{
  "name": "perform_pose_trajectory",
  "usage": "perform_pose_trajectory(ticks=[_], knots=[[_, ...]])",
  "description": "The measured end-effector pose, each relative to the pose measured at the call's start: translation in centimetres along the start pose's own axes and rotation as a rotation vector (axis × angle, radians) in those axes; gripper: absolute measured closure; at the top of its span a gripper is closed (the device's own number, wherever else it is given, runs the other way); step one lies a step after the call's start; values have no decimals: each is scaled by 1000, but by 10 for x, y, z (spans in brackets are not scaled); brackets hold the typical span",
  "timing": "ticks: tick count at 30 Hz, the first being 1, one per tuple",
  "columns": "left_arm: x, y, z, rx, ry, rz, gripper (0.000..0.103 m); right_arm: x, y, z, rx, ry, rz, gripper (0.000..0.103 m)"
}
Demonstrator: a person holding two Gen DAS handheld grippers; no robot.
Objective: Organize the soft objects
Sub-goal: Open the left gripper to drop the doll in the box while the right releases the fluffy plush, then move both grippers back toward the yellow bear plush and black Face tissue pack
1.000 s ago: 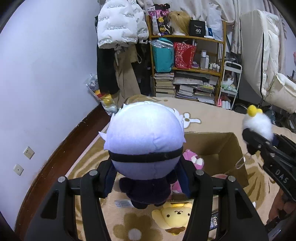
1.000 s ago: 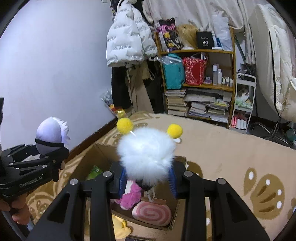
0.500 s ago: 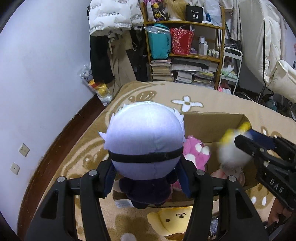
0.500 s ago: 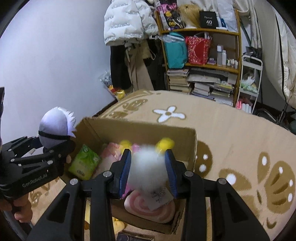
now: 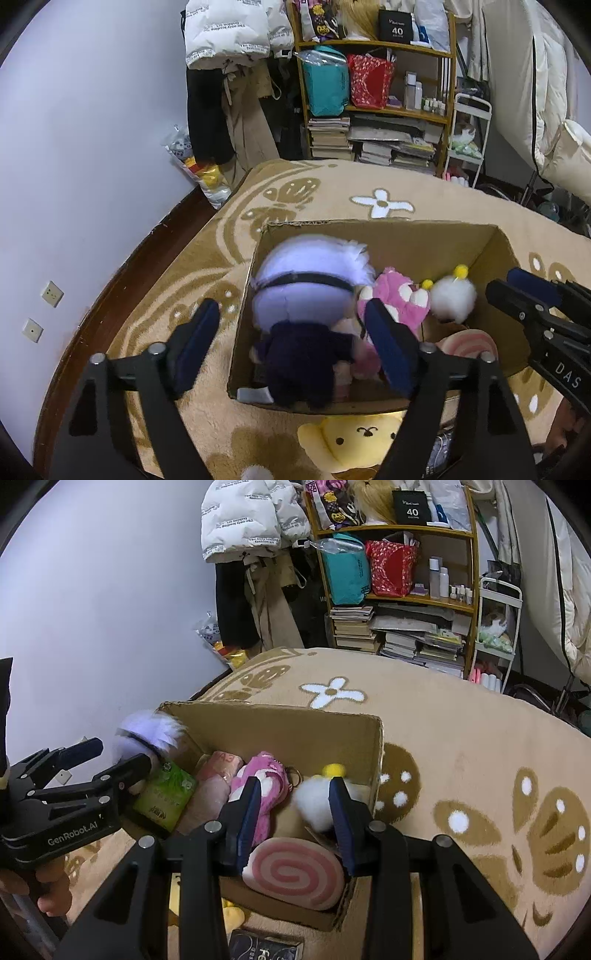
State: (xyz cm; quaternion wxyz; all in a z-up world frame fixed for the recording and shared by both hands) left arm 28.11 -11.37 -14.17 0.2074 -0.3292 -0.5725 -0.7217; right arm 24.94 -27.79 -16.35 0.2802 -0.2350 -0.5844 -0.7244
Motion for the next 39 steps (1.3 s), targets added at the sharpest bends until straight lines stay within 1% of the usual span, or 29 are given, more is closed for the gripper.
perform_pose_trajectory(ticks=[1, 2, 3, 5, 7, 8, 9, 11, 13, 15, 19, 21, 25, 28, 33, 37, 39], knots=[[1, 1, 0, 2, -2, -4, 20, 2, 0, 0, -1, 1, 1, 61], [3, 0, -1, 5, -9, -7, 20, 3, -1, 1, 0, 1, 2, 53], [3, 1, -1, 7, -14, -7, 17, 6, -1, 1, 1, -2, -2, 46], [6, 1, -1, 4, -20, -12, 10, 9, -1, 1, 7, -5, -11, 45], [10, 1, -1, -7, -7, -16, 9, 14, -2, 3, 14, -4, -9, 44], [13, 1, 0, -10, 3, -19, 9, 16, -2, 4, 13, -5, -8, 41], [15, 0, 0, -13, 8, -18, 9, 18, -3, 3, 9, -6, -8, 34], [18, -5, 2, -7, -6, 10, 9, 24, -4, 5, 2, -9, -15, 27], [22, -8, 5, 12, -18, 22, 9, 30, -5, 5, 3, -14, -20, 24], [28, -11, 9, 30, -21, 27, 9, 35, -7, 7, 4, -12, -14, 17], [42, -19, 17, 48, -26, 40, 8, 47, -15, 10, 1, -13, 2, 14], [49, -24, 20, 54, -37, 57, 6, 52, -21, 11, 3, -17, 13, 7], [63, -31, 28, 54, -10, 63, 5, 67, -32, 16, 10, -22, 19, 5], [72, -37, 30, 64, -7, 70, 5, 75, -40, 19, 0, -14, 26, 0], [87, -49, 34, 82, -21, 78, 4, 86, -53, 25, 4, -10, 32, 0], [93, -58, 37, 75, 1, 98, 3, 87, -62, 31, 9, -11, 43, 0], [94, -64, 37, 77, -4, 118, 3, 86, -67, 33, 14, -17, 50, 0]])
Point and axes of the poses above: each gripper's, at about its wrist camera, not at the fingertips, and x roughly against the way its jaws point, z to its left, y to its top, the point moved 9 cm from there along -x, roughly the way its jaws point
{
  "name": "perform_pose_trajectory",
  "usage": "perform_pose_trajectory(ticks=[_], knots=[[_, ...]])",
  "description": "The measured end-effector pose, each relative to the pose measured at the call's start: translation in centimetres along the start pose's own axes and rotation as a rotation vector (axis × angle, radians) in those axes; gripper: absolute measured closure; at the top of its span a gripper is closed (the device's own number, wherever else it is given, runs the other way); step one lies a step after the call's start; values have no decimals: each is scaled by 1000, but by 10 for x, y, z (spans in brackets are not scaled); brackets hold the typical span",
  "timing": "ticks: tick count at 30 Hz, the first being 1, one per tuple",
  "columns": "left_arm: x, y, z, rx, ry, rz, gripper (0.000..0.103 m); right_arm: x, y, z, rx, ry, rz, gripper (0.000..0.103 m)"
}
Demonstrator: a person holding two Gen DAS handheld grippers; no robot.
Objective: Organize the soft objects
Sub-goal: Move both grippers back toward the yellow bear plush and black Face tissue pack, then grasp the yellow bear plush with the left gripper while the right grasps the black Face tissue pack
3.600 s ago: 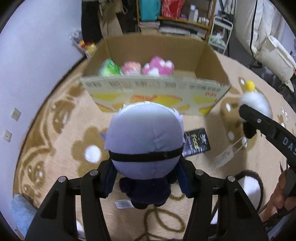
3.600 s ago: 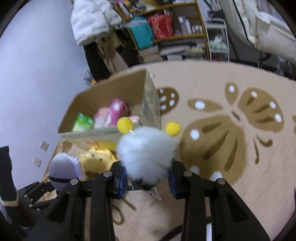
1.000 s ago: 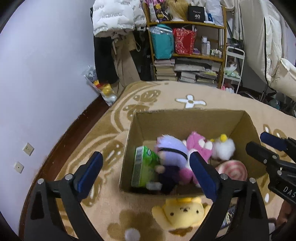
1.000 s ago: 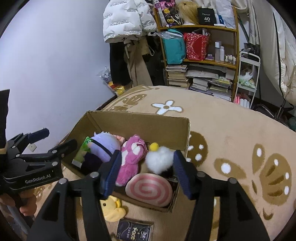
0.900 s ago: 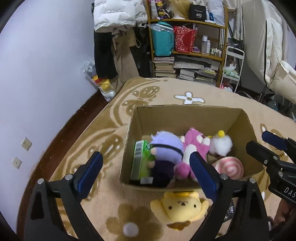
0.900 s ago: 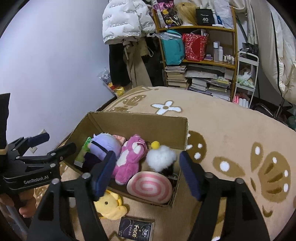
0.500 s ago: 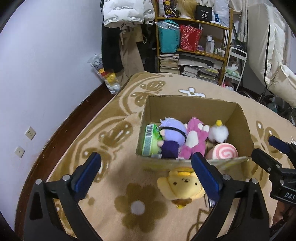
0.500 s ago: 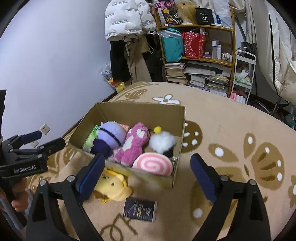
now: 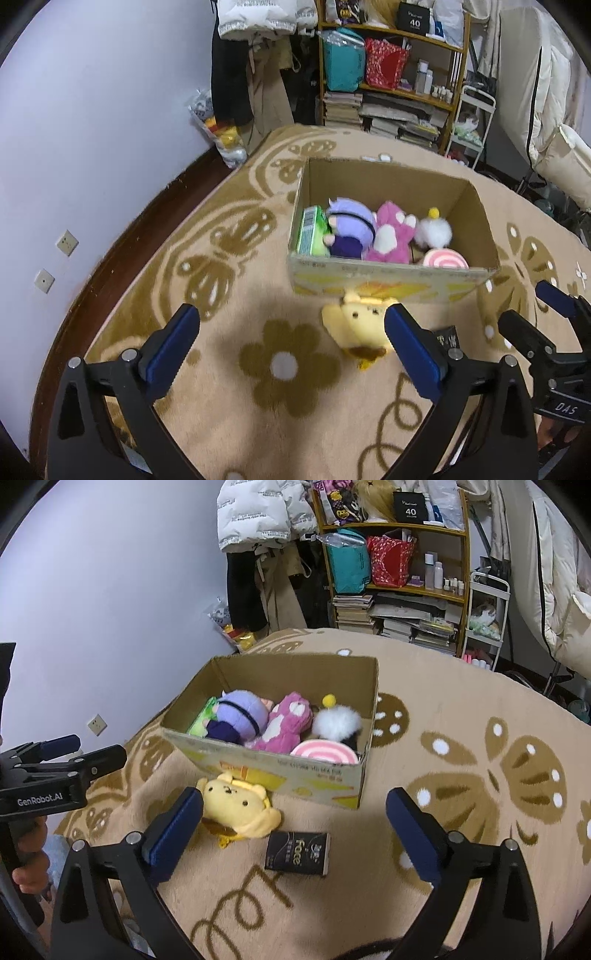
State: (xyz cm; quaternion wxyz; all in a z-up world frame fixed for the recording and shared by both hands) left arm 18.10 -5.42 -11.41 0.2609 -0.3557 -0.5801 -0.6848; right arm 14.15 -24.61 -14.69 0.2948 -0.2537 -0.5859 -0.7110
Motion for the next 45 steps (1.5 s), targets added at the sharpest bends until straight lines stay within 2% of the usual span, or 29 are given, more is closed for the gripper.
perform_pose_trajectory(ticks=[9, 15, 30, 36, 45], knots=[[-5, -21, -2, -5, -10, 57, 3, -12, -20, 4, 6, -7, 54, 0], [-18, -29, -9, -14, -16, 85, 3, -32, -35, 5, 23, -21, 119, 0], [-66, -35, -23, 1, -69, 175, 3, -77, -57, -1, 34, -62, 241, 0], [-82, -37, -29, -27, -51, 195, 3, -90, -67, 1, 44, -72, 271, 0], [-98, -39, -36, -18, -78, 225, 3, -106, -78, -5, 33, -84, 333, 0]])
Point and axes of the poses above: each gripper's, at about its wrist camera, not at the fingertips, and x roughly against the way its jaws point, z to its left, y to its top, the point moved 9 cm from there along -x, roughly the way its jaws point
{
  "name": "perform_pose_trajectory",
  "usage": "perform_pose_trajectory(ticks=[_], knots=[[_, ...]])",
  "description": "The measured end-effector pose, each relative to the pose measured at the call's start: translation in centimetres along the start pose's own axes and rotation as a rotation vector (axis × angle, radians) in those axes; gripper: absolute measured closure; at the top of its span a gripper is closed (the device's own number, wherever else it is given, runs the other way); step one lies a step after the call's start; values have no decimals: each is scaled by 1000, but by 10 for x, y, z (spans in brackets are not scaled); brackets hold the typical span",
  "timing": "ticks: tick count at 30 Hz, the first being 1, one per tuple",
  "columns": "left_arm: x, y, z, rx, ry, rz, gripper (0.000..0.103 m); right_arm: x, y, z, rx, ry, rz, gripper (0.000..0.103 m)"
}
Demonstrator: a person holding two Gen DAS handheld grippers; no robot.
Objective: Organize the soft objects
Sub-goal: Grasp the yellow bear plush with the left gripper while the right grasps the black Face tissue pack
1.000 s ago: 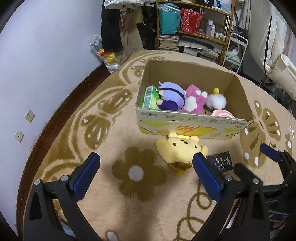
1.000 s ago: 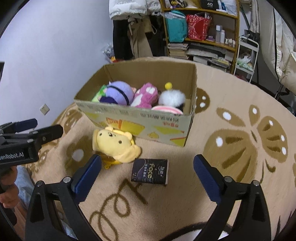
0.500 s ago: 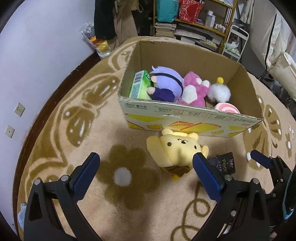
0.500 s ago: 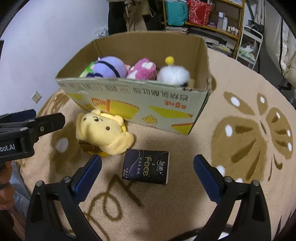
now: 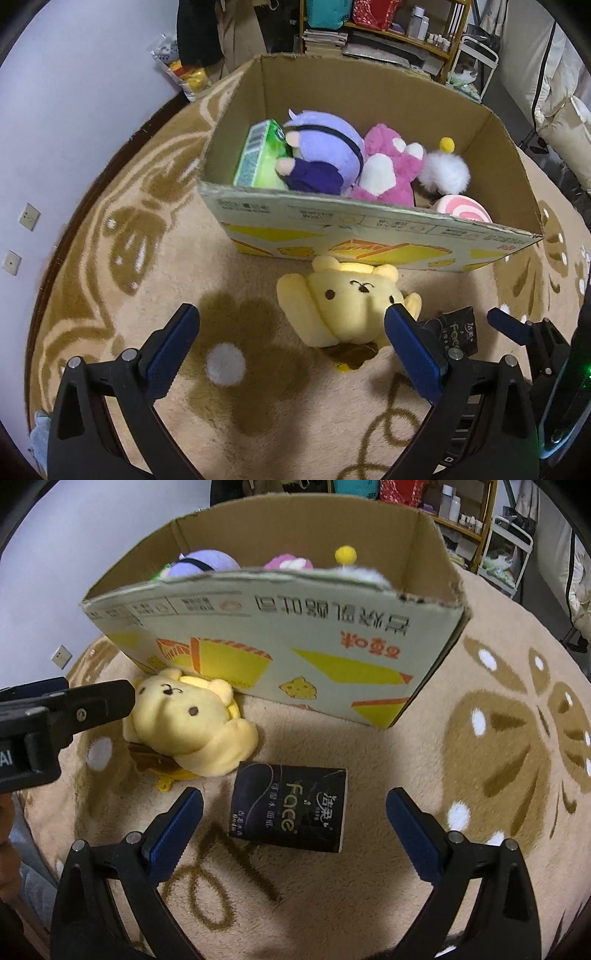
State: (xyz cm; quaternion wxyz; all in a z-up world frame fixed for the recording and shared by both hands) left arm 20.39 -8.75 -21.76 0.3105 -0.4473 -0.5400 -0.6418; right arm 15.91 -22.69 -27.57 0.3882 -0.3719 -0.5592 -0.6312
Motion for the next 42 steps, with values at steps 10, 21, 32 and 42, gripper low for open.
perform_pose_trajectory(ticks=[10, 21, 32, 42], knots=[[-27, -3, -6, 1, -25, 59, 3, -18, -5, -6, -24, -30, 60, 0], [-50, 0, -19, -50, -24, 89, 3, -28, 0, -10, -45, -42, 94, 2], [-70, -1, -24, -44, -49, 110, 4, -28, -3, -3, -45, -65, 90, 16], [-75, -10, -33, -47, -80, 133, 31, -21, 0, -2, -59, -63, 74, 33]])
Point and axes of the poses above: each gripper's, at about its wrist camera, not at the fingertips, and x roughly against the way its jaws point, z to its left, y to its top, the point moved 9 cm from there along -x, roughly the way its jaws point
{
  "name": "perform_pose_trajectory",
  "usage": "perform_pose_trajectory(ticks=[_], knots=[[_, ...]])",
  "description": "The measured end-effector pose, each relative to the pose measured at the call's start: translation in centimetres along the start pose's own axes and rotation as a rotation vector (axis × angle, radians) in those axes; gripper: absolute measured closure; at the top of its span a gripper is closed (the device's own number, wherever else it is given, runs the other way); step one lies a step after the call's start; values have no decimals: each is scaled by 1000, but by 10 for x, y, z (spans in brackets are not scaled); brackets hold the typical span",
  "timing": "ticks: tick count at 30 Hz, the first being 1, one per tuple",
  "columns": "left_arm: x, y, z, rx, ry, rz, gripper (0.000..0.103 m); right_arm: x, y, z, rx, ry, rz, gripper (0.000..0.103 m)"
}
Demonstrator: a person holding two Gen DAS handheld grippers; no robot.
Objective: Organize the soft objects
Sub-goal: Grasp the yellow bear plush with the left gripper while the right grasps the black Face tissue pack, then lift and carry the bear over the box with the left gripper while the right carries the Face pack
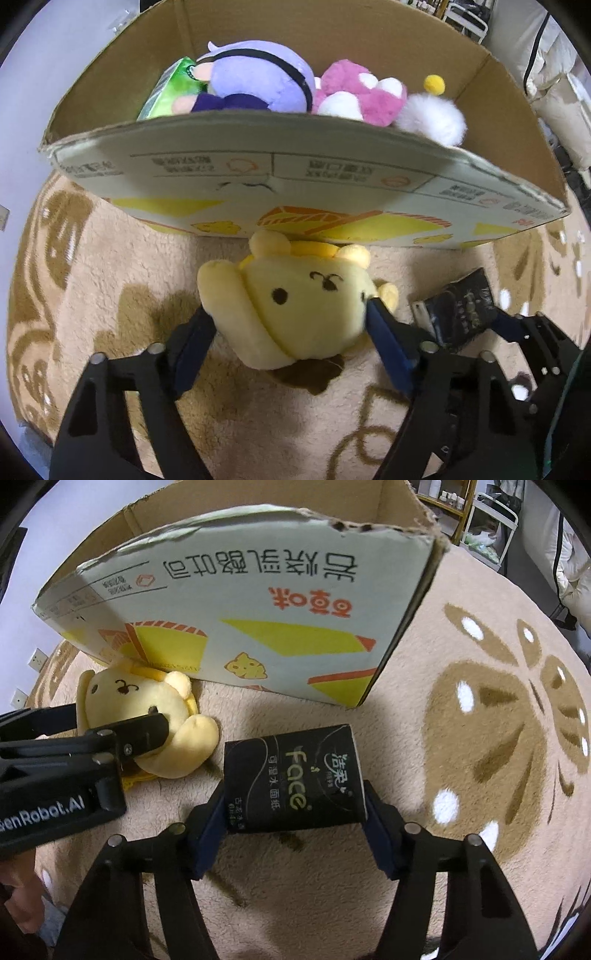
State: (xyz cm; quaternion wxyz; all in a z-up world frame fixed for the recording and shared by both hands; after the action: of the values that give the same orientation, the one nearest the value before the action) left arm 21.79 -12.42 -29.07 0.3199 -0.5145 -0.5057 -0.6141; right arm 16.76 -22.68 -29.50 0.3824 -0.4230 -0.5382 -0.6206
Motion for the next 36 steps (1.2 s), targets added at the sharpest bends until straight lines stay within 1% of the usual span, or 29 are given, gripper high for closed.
perform_pose_trajectory(ticks=[3, 4, 6, 9, 14, 17, 22, 25, 27, 31, 34, 36], knots=[[1, -1, -7, 17, -41, 9, 36, 4, 1, 0, 0, 4, -4, 33], [2, 0, -8, 17, -37, 8, 37, 5, 1, 1, -1, 6, -5, 33], [5, 0, -11, 5, -23, 3, 38, 10, 2, -14, -2, 13, -10, 33], [12, 0, -14, -3, -11, -5, 38, 18, 5, -15, -7, 20, -27, 33], [25, -2, -8, 15, 9, -19, 42, 26, 5, -18, -19, 28, -47, 33], [33, -2, -8, 27, 19, -30, 42, 31, 5, -19, -27, 33, -58, 33], [52, 0, -3, 36, 49, -70, 42, 38, 8, -22, -38, 46, -88, 33], [62, -3, -1, 44, 61, -89, 44, 42, 8, -22, -31, 54, -109, 33], [72, -8, -2, 68, 75, -113, 45, 43, 8, -21, -35, 62, -111, 33], [81, -11, 0, 94, 89, -124, 45, 46, 5, -24, -33, 61, -126, 33], [90, -16, 0, 100, 110, -141, 45, 57, 6, -24, -35, 65, -151, 33], [100, -12, 5, 94, 117, -159, 45, 67, 10, -21, -34, 71, -178, 33]])
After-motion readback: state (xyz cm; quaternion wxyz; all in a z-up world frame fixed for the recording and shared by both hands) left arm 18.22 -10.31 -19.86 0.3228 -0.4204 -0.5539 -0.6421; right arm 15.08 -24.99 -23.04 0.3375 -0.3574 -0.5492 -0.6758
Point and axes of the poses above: each gripper's, at about its wrist camera, not at the fingertips, and x roughly against the way its jaws point, z to its left, y to its top, the point moved 9 cm from there along -x, roughly the way its jaws point
